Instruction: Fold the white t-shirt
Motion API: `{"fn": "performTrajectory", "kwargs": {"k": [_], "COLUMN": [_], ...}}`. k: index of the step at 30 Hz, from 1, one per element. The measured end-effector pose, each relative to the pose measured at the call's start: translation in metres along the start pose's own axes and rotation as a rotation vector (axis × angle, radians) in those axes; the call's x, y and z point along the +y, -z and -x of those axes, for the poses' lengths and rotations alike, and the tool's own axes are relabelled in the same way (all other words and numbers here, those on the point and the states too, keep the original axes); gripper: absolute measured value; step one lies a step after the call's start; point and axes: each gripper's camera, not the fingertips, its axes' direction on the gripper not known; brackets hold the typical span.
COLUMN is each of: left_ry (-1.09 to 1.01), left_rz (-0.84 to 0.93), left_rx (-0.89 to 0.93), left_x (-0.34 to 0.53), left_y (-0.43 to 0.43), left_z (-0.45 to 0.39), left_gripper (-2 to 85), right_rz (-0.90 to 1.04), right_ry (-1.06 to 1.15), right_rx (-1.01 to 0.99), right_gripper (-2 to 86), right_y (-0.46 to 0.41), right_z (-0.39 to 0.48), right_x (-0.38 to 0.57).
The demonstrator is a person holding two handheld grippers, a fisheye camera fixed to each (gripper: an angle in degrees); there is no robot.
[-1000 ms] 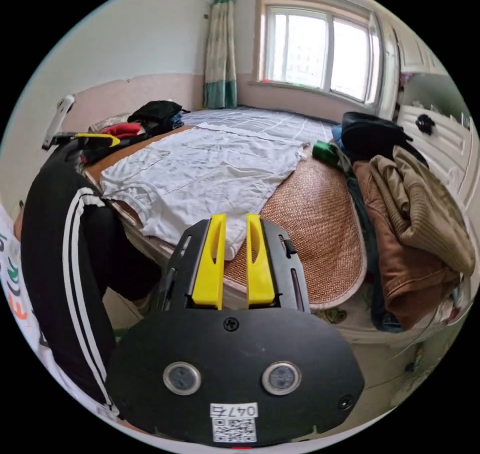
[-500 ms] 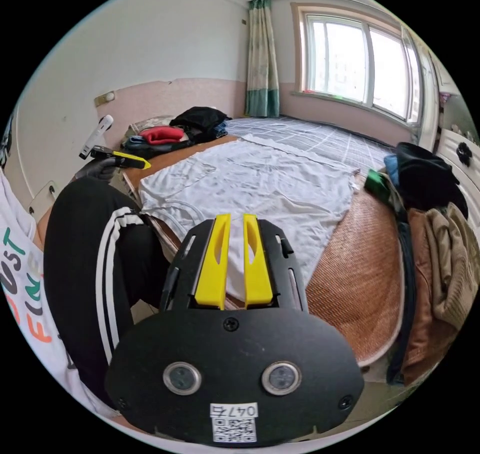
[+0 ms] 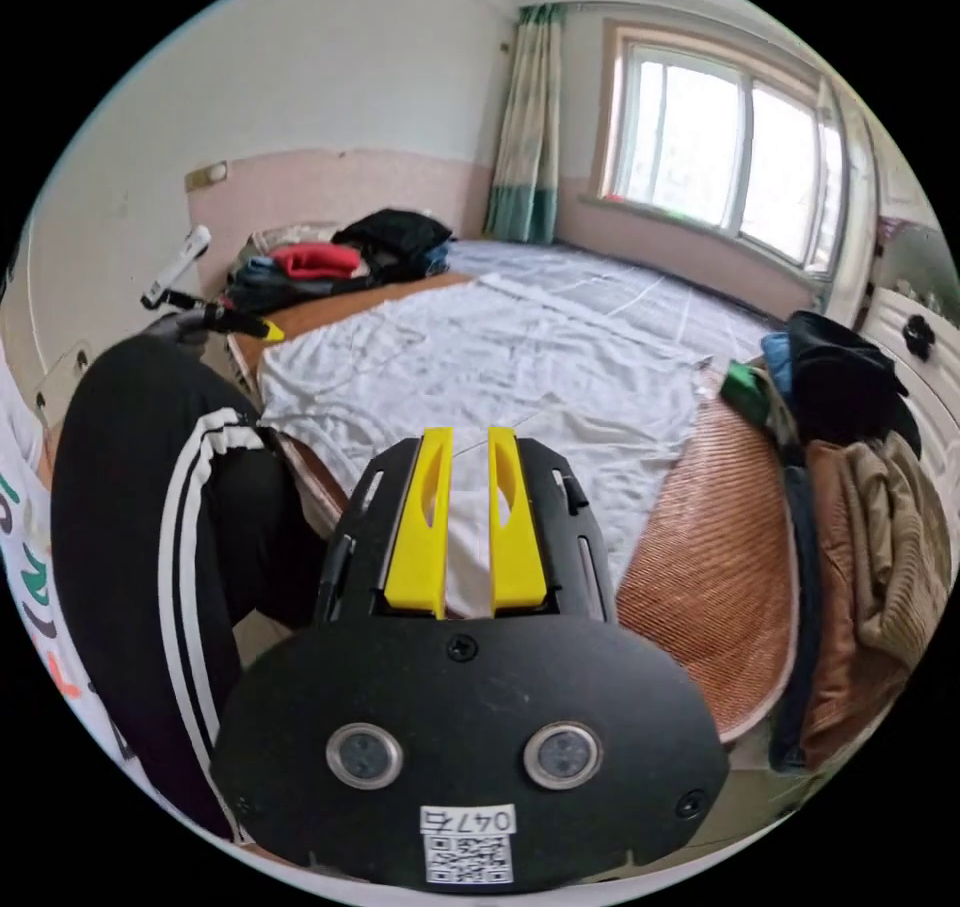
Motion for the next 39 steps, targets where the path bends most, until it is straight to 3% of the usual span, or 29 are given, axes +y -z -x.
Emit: {"fn": "performTrajectory", "kwargs": {"k": [3, 6, 9, 14, 27, 31, 39], "left_ry": [-0.168, -0.479, -0.697, -0.993, -1.015, -0.948, -1.054], "left_rz": [-0.047, -0.129, -0.073, 0.046, 0.086, 0.051, 0.096], "left_rx": [0.026, -0.072, -0.061, -0.204, -0.080, 0.021, 0.000], "left_x": [0.020, 0.052, 0.076, 0.115, 0.134, 0.139, 0.159], "left_y": [0.012, 0.029, 0.025, -0.008, -0.020, -0.005, -0.019], "left_z": [-0.025, -0.088, -0.137, -0.197, -0.259, -0.253, -0.281], "left_gripper": [11.0, 11.2, 12.3, 12.2, 11.1, 11.4, 11.8], "right_rz": [-0.016, 0.037, 0.051, 0.037, 0.067, 0.112, 0.172], "right_ry": [0.000, 0.031, 0.015, -0.005, 0.164, 0.279, 0.297], "right_rx": [0.007, 0.036, 0.011, 0.014, -0.135, -0.087, -0.049], "right_gripper": [2.1, 2.7, 3.8, 5.2, 4.7, 4.8, 6.8], "right_y": [0.028, 0.044, 0.055, 0.055, 0.022, 0.011, 0.009], "right_z": [-0.022, -0.029, -0.031, -0.021, 0.045, 0.074, 0.088], "right_x": [0.014, 0.033, 0.050, 0.064, 0.014, 0.000, 0.002]}}
